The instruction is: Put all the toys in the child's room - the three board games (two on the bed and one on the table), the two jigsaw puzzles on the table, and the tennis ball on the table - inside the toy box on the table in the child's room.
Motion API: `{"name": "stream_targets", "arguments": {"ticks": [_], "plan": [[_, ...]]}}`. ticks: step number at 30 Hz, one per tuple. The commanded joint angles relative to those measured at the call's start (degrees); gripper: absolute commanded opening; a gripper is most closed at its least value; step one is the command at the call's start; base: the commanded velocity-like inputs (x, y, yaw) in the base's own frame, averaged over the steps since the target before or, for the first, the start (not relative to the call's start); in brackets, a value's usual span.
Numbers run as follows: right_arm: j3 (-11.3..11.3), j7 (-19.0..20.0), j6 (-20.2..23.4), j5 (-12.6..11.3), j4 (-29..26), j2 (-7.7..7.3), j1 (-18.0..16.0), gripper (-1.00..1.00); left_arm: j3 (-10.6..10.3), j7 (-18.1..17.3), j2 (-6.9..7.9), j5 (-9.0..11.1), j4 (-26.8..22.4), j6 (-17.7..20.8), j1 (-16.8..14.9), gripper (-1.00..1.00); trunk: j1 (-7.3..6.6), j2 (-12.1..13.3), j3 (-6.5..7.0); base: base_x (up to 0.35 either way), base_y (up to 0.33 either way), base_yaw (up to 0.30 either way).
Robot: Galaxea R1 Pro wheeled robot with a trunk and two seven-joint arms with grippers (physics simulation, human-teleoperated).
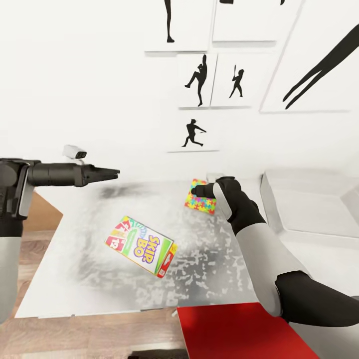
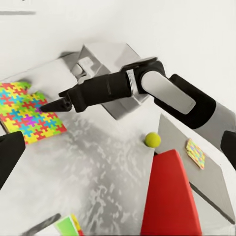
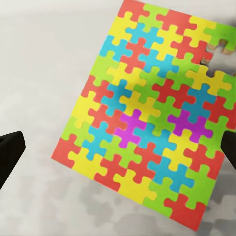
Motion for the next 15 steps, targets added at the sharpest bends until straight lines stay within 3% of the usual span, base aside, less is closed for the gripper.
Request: {"name": "stream_targets", "arguments": {"ticks": [1,7,15], "plan": [[0.1,-0.57,0.19,-0.6,-0.04,0.0,-0.05,1.0,-0.98,-0.22,0.01,-0.01,-0.7,0.61,-0.1,1.0,0.03,-0.1,-0.19,0.0,0.0,0.0],[0.11,-0.57,0.18,-0.6,-0.1,0.0,-0.05,1.0,-5.12,-0.22,-0.49,0.1,-2.87,0.61,-0.27,1.0,0.03,-0.1,-0.75,0.0,0.0,0.0],[0.11,-0.57,0.2,-0.6,-0.12,0.0,-0.05,1.0,-7.28,-0.22,-2.11,0.11,-3.99,0.56,-0.32,1.0,0.03,-0.1,-1.51,0.0,0.0,0.0]]}}
